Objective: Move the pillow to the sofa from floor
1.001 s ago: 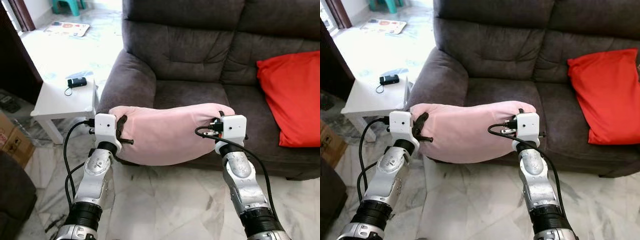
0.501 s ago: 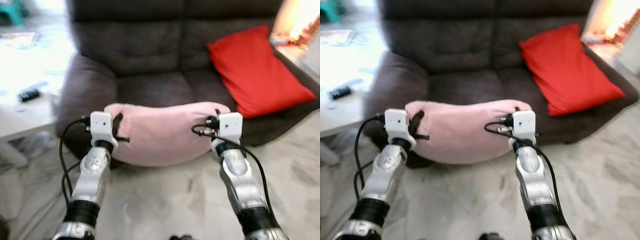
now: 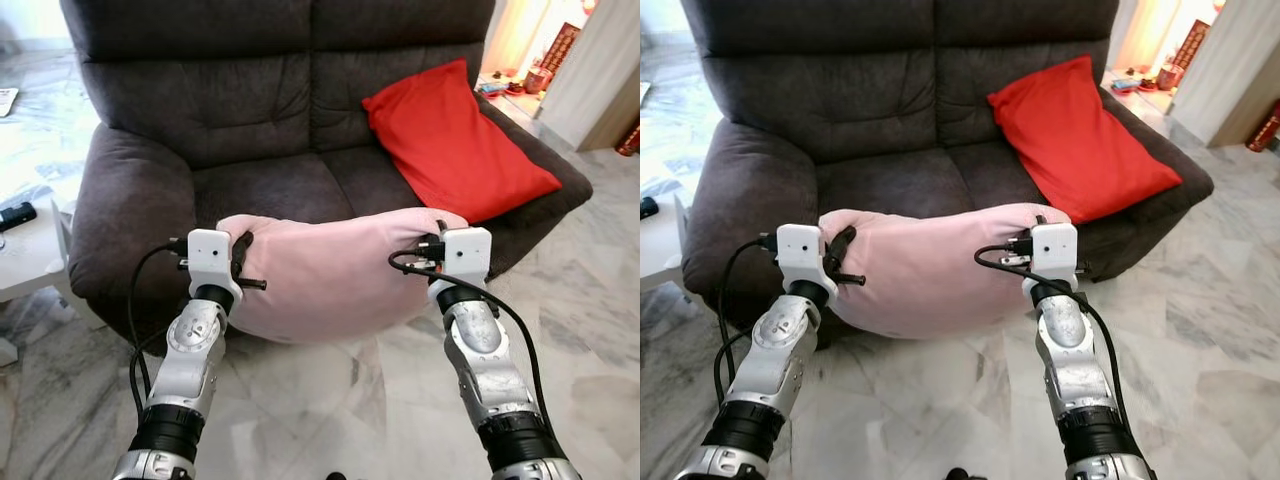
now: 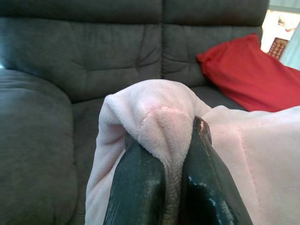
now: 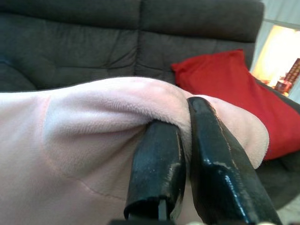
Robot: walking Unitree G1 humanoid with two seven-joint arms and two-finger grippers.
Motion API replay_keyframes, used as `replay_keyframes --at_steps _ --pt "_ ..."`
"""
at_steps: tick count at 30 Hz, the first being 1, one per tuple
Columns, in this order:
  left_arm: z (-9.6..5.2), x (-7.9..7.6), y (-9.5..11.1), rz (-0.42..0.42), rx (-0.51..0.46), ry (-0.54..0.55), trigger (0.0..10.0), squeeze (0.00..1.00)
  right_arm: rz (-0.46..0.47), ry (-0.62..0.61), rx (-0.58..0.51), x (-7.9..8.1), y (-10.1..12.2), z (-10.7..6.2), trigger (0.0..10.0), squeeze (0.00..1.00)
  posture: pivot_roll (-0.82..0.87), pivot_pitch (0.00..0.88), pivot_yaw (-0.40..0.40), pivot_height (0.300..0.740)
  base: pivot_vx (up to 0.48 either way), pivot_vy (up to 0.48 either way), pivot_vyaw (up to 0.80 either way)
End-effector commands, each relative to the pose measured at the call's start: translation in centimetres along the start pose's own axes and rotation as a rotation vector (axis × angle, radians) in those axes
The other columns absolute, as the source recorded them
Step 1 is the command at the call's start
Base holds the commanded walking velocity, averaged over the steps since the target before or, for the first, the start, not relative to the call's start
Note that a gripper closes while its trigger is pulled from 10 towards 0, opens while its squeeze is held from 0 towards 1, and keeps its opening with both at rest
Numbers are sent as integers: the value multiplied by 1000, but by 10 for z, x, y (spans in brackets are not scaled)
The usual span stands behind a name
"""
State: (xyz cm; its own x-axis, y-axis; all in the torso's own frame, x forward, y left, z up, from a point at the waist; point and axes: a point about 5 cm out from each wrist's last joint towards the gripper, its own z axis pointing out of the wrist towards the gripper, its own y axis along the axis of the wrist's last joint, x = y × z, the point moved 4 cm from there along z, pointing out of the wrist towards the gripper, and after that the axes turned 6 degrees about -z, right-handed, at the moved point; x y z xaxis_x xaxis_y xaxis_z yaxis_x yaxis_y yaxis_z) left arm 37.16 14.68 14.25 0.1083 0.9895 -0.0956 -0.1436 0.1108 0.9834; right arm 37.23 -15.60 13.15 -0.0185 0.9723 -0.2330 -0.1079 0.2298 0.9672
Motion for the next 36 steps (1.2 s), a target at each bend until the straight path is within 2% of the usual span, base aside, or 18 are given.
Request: replay_keyframes --at_steps 1,16,20,27,32,36 --pt "-1 10 14 2 -52 38 10000 0 -4 -16 -109 -7 25 4 10000 0 5 74 -65 740 0 0 800" --pt "3 6 18 -4 -64 35 10000 0 15 18 -124 0 27 2 10000 0 1 60 -62 740 0 0 777" --pt "2 6 17 -6 -61 37 10000 0 34 19 -113 0 26 3 10000 0 1 62 -62 740 0 0 0" --pt "3 6 19 6 -67 25 10000 0 8 33 -128 3 29 4 10000 0 8 78 -62 740 0 0 0" --pt "4 6 22 15 -77 30 10000 0 16 50 -134 7 30 3 10000 0 18 83 -68 740 0 0 781" --pt "2 8 22 18 -78 39 10000 0 33 43 -125 6 28 3 10000 0 19 82 -70 740 0 0 0"
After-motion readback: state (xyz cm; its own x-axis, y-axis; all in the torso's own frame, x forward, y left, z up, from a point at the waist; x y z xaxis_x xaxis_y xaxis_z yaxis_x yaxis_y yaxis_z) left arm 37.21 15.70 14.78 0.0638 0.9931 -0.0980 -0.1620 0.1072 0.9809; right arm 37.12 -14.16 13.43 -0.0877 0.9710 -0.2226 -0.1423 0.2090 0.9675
